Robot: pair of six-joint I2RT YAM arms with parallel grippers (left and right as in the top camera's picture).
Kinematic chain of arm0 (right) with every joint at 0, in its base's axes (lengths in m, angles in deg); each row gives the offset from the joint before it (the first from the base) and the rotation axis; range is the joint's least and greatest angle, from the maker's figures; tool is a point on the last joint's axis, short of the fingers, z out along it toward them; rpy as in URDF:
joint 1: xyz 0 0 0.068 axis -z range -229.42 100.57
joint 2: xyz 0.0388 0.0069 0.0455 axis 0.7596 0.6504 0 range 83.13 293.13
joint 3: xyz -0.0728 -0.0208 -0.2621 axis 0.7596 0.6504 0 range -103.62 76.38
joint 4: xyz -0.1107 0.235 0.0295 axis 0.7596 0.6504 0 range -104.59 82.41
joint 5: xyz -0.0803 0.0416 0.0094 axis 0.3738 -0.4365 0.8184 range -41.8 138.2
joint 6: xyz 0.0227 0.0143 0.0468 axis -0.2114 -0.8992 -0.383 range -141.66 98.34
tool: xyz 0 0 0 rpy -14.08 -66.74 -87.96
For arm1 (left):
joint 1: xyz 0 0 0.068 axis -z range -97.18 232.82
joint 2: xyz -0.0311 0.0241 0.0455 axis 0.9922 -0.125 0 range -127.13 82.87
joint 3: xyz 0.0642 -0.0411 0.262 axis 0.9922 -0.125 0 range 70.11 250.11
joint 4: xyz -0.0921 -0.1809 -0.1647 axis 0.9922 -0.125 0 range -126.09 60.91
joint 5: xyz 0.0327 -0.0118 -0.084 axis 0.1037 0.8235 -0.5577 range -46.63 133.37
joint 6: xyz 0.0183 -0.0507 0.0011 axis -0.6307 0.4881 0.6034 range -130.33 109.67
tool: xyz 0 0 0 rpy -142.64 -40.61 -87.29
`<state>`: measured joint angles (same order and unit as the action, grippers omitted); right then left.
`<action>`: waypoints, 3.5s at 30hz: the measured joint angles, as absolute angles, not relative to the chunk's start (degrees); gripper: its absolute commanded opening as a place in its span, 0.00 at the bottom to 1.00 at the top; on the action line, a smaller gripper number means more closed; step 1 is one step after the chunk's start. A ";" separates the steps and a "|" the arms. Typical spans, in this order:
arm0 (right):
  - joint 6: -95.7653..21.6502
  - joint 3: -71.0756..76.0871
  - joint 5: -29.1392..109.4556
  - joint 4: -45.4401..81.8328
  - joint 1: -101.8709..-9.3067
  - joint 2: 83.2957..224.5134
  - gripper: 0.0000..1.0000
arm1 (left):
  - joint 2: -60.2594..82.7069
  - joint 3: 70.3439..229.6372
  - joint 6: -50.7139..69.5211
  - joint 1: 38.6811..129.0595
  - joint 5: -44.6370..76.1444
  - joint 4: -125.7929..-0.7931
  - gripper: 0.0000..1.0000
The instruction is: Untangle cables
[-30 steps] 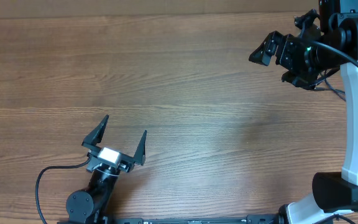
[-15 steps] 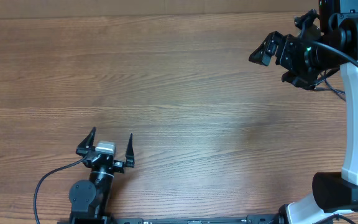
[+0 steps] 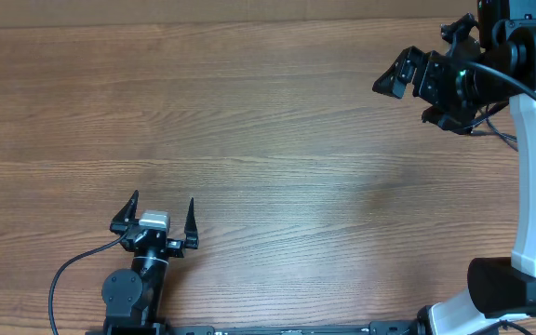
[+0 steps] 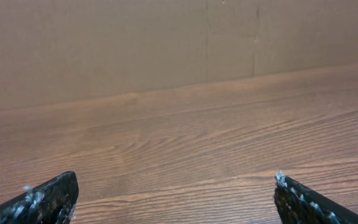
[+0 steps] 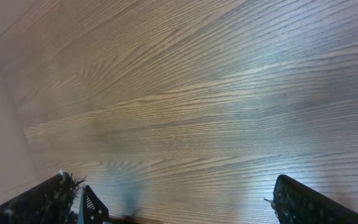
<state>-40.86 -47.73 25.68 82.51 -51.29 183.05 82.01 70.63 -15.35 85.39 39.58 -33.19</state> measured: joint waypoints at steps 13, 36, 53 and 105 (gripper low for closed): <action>-40.88 -47.73 25.70 82.53 -51.29 183.05 1.00 | 82.01 70.63 -15.35 85.39 39.58 -33.19 1.00; -36.82 -1.44 35.67 29.33 -51.73 165.22 1.00 | 82.01 70.63 -15.35 85.39 39.82 -33.23 1.00; -32.45 45.33 35.75 -22.05 -51.73 132.45 1.00 | 82.01 70.63 -15.35 85.39 39.82 -33.21 1.00; -15.86 75.32 39.23 -10.34 -53.28 83.97 1.00 | 82.03 70.63 -15.35 85.39 39.82 -33.23 1.00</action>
<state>-15.86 75.32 39.23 -10.34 -53.28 83.97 82.03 70.63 -15.35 85.39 39.82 -33.23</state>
